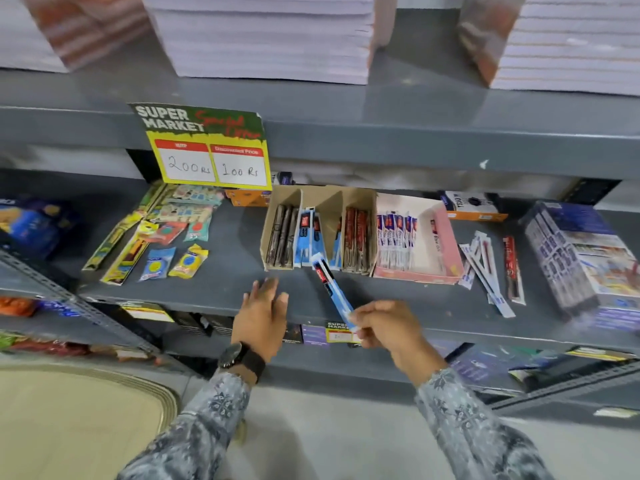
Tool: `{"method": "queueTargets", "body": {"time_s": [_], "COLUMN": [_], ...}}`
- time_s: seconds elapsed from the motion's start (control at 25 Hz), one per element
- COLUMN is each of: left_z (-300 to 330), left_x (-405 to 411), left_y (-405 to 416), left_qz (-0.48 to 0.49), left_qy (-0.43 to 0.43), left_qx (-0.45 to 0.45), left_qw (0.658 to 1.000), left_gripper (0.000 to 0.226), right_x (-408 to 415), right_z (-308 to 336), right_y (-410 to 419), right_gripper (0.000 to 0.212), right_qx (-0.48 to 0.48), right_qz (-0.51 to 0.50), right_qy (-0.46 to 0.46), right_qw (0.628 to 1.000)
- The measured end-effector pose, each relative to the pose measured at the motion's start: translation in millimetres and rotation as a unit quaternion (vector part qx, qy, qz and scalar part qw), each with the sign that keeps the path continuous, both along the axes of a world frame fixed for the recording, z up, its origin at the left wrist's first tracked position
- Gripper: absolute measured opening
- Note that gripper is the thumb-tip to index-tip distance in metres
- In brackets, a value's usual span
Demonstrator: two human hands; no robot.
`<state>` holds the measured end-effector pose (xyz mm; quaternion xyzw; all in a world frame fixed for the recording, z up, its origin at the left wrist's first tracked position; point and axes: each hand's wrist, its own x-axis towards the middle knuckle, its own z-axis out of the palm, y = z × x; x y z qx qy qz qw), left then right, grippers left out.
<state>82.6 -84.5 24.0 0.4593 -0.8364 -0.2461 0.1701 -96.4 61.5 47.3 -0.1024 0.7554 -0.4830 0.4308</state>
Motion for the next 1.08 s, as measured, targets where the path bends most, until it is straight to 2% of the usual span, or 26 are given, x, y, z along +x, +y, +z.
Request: {"method": "queueTargets", "body": {"time_s": [0.04, 0.12, 0.24, 0.36, 0.48, 0.6, 0.68, 0.76, 0.84, 0.92, 1.0, 1.08], "left_z": [-11.6, -29.0, -34.0, -30.6, -27.8, -21.6, -19.8, -19.9, -23.0, -27.7, -29.4, -30.5], "left_x": [7.2, 16.3, 17.8, 15.9, 15.4, 3.9, -20.0, -45.2, -61.9, -62.2, -60.6, -59.1], "left_y": [0.5, 1.2, -0.3, 0.8, 5.5, 12.3, 23.2, 32.0, 38.8, 39.5, 40.4, 40.2], "left_qz": [-0.047, -0.110, -0.111, -0.113, -0.104, -0.102, -0.140, -0.170, -0.166, -0.152, -0.152, -0.151], "left_qy": [-0.065, -0.127, -0.136, -0.146, -0.155, -0.161, -0.135, -0.131, -0.165, -0.188, -0.188, -0.186], "left_qx": [-0.031, -0.088, -0.107, -0.113, -0.109, -0.091, -0.089, -0.074, -0.074, -0.092, -0.099, -0.099], "left_qw": [0.996, 0.982, 0.979, 0.976, 0.976, 0.977, 0.977, 0.974, 0.969, 0.966, 0.965, 0.966], "left_gripper": [0.053, 0.061, 0.063, 0.062, 0.063, 0.068, 0.067, 0.067, 0.068, 0.071, 0.075, 0.076], "right_x": [8.1, 17.1, 22.8, 30.1, 34.4, 22.2, 1.7, -25.8, -61.2, -97.3, -132.7, -155.5], "right_z": [-4.8, -7.3, 2.0, 6.5, 0.4, -8.3, -12.4, -15.2, -12.7, -7.9, -5.1, -7.0], "right_y": [-13.4, -44.1, -81.2, -90.4, -66.8, -20.8, 13.4, 45.4, 75.6, 98.9, 117.3, 124.0], "right_gripper": [0.007, 0.007, 0.012, 0.030, 0.032, 0.020, 0.019, 0.026, 0.030, 0.024, 0.015, 0.022], "right_qx": [-0.011, -0.042, -0.121, -0.211, -0.220, -0.211, -0.183, -0.126, -0.037, 0.048, 0.129, 0.218], "right_qz": [-0.039, -0.114, -0.225, -0.287, -0.271, -0.246, -0.229, -0.229, -0.239, -0.262, -0.236, -0.140], "right_qy": [-0.017, -0.055, -0.154, -0.249, -0.240, -0.159, -0.048, 0.086, 0.249, 0.380, 0.440, 0.442], "right_qw": [0.999, 0.991, 0.954, 0.900, 0.906, 0.932, 0.955, 0.961, 0.938, 0.886, 0.857, 0.859]}}
